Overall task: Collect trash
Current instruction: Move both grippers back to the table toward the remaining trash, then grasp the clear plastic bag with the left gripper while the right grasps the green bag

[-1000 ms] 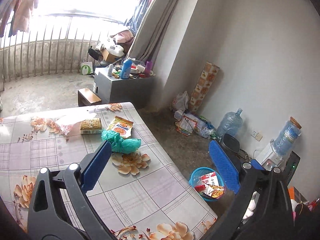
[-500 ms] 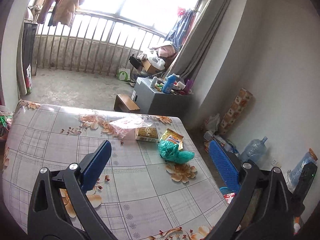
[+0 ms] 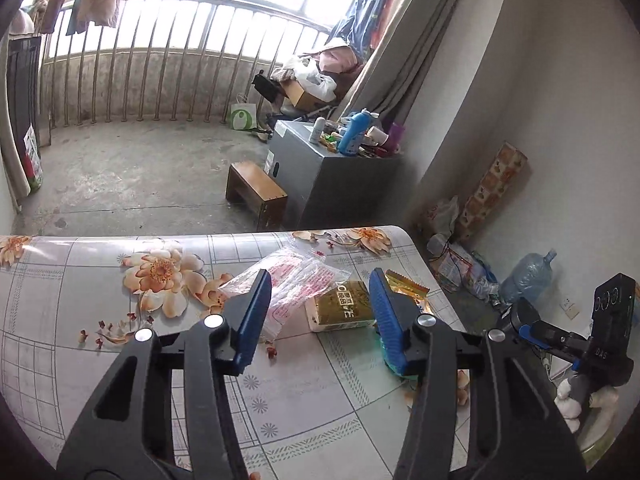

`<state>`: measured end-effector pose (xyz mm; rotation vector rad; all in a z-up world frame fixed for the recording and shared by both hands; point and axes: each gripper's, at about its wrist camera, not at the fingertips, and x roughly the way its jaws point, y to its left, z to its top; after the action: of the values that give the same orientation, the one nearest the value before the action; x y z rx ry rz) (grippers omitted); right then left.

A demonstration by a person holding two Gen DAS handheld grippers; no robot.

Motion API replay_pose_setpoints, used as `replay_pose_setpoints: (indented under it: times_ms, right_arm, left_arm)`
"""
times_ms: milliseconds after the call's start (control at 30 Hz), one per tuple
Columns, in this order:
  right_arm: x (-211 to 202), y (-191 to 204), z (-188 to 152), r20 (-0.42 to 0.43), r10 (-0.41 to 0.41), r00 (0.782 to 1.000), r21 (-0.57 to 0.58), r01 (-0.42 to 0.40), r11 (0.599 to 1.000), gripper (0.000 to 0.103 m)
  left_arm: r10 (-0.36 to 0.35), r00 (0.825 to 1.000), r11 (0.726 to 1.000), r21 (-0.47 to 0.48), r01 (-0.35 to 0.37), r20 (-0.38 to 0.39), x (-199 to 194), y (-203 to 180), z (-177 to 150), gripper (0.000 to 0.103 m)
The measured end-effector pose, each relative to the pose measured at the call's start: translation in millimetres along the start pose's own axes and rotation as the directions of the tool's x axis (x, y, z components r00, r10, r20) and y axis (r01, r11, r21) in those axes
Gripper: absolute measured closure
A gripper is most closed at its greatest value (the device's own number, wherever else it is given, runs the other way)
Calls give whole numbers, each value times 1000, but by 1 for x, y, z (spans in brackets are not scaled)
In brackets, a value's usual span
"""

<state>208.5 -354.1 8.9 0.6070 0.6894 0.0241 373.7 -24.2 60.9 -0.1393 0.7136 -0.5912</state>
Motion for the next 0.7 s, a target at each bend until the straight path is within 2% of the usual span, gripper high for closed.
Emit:
replay_pose_setpoints:
  times_ms: [200, 300, 367, 433, 500, 567, 700]
  right_arm:
    - [97, -24, 42, -107, -64, 992, 52, 70, 996, 31]
    - [129, -30, 48, -142, -106, 984, 24, 111, 994, 37]
    - [144, -30, 47, -166, -121, 979, -20, 120, 993, 42]
    - [148, -21, 44, -146, -145, 979, -95, 132, 987, 44]
    - [148, -12, 41, -145, -146, 979, -148, 125, 981, 50]
    - [149, -5, 36, -162, -119, 980, -167, 92, 982, 61]
    - [143, 9, 19, -151, -127, 980, -220, 92, 971, 65]
  left_arm:
    - [24, 986, 999, -17, -28, -167, 113, 16, 21, 74]
    - [-24, 972, 999, -35, 17, -234, 148, 16, 17, 77]
    - [-45, 965, 999, -25, 40, -257, 160, 11, 10, 77]
    - [-59, 964, 998, 0, 61, -260, 164, 3, 2, 77]
    - [-74, 964, 996, 28, 84, -256, 165, -3, -3, 77]
    - [-100, 959, 993, 30, 112, -265, 164, -9, -8, 77]
    - [-125, 949, 988, 54, 147, -290, 148, -27, -30, 79]
